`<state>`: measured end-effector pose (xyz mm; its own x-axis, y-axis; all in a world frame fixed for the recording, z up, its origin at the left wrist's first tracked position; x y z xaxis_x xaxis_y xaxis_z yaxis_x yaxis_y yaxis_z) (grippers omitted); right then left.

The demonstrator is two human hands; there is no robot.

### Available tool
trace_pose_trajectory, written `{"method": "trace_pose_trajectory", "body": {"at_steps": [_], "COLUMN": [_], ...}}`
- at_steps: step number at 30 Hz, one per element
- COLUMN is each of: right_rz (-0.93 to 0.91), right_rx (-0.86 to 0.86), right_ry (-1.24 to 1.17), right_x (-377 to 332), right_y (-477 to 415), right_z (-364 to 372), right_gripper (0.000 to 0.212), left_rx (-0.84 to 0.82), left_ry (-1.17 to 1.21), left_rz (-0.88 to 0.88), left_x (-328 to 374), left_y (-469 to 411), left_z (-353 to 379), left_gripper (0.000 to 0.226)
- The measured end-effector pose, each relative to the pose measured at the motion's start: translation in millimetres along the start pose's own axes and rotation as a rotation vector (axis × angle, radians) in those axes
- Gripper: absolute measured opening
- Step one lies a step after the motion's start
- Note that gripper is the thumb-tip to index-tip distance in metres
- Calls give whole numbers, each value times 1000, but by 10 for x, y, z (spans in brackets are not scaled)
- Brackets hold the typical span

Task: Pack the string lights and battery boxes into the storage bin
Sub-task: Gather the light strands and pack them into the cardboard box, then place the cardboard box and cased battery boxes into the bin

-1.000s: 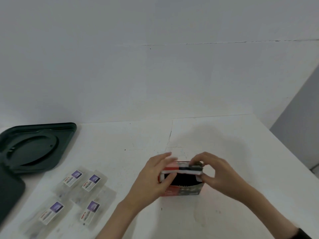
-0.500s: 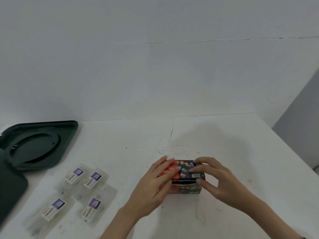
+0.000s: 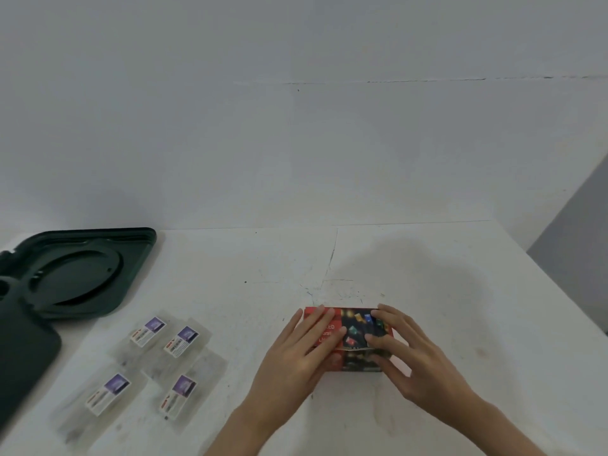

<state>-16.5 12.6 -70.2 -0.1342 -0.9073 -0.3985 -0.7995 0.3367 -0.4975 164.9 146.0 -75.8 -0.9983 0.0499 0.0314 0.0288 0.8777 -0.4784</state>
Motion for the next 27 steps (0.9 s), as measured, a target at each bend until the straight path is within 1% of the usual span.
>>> {"method": "trace_pose_trajectory", "body": {"at_steps": [3, 5, 8, 10, 12, 14, 17, 20, 22, 24, 26, 27], "right_rz": [-6, -6, -20, -13, -9, -28, -29, -46, -52, -57, -51, -49], "right_rx": [44, 67, 110, 129, 118, 100, 86, 67, 53, 38, 22, 18], "right_ry": [8, -1, 4, 0, -6, -11, -45, -84, -94, -88, -71, -61], "right_x": [-2, -17, -81, -161, -275, -410, -621, -797, -863, -896, -905, -897], "right_y": [-34, -98, -289, -463, -681, -925, -1255, -1516, -1625, -1681, -1690, -1681], "right_z": [95, 169, 336, 476, 644, 854, 1144, 1379, 1482, 1551, 1575, 1572], "right_gripper": [23, 20, 19, 30, 35, 31, 25, 27, 28, 26, 23, 23], "left_rx": [-11, -20, -29, -58, -87, -105, -47, 19, 81, 134, 111, 40], "left_ry": [-55, -57, 104, 191, 217, 229, 216, 107, -54, -271, -468, -516], "left_rz": [-9, -55, -248, -363, -476, -597, -753, -872, -911, -948, -1027, -1101], "left_x": [45, 14, -171, -316, -487, -709, -988, -1218, -1352, -1507, -1673, -1760], "left_y": [17, 23, 13, 11, 38, 132, 282, 448, 569, 719, 867, 942], "left_z": [-13, -35, -169, -341, -562, -754, -1069, -1398, -1603, -1784, -1940, -1999], "left_gripper": [40, 37, 33, 33, 32, 27, 25, 26, 29, 37, 50, 58]}}
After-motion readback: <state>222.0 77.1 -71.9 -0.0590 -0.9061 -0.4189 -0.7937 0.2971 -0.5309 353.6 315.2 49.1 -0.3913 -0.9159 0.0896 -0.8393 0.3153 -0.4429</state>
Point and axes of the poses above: each hand's wrist, its own y-axis away from the middle knuckle, its own z-axis out of the palm, x = y × z, the point moved 1 cm from there along -y, towards the middle knuckle, and after that the axes turned 5 degrees about -y, right-handed, at the moved point
